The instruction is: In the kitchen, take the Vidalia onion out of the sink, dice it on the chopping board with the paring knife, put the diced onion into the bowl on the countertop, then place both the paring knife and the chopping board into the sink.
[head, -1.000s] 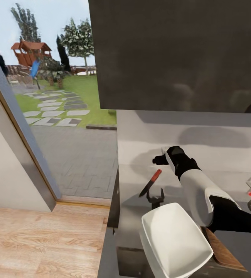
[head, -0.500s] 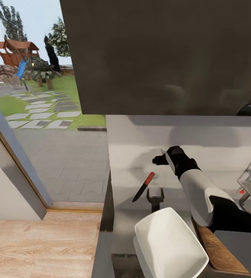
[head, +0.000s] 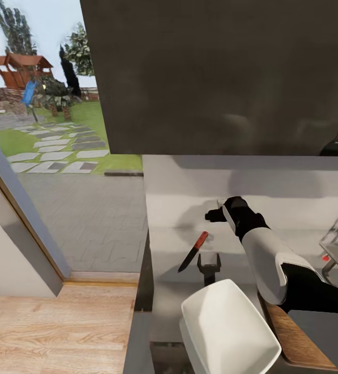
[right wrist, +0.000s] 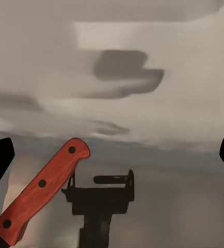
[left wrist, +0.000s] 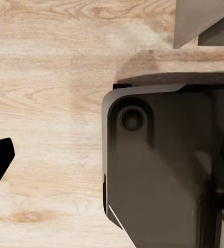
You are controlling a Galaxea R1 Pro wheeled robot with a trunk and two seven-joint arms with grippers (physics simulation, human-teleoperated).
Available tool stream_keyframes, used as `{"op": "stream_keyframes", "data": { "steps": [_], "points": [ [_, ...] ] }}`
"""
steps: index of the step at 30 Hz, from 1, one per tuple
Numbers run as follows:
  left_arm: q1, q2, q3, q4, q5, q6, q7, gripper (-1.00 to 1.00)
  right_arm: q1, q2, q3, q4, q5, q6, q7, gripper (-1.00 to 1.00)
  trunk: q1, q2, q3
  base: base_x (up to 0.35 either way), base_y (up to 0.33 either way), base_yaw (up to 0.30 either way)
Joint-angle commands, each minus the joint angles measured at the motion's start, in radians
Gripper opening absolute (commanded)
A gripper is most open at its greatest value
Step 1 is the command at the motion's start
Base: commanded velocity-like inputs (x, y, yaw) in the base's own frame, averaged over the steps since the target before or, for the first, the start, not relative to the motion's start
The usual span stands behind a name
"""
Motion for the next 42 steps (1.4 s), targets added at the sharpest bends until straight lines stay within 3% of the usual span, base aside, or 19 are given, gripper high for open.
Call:
{"op": "stream_keyframes", "data": {
  "steps": [1,13,42],
  "points": [
    [0.0,0.0,0.0,-0.001,0.0,-0.002,0.0,1.0,-0.001,0.001,-0.007,-0.002,0.011,0.004,0.009,1.0,0.001,-0.002,-0.002,0.058,0.0,0.0],
    [0.0,0.001,0.0,-0.001,0.001,-0.002,0.0,1.0,-0.001,0.007,-0.006,0.002,0.011,0.003,0.009,1.0,0.001,-0.002,-0.002,0.178,0.0,0.0],
    [0.0,0.0,0.0,-0.001,0.001,-0.002,0.0,1.0,-0.001,0.009,-0.005,0.022,0.011,0.004,0.01,1.0,0.001,-0.002,-0.002,0.005,0.0,0.0]
  ]
}}
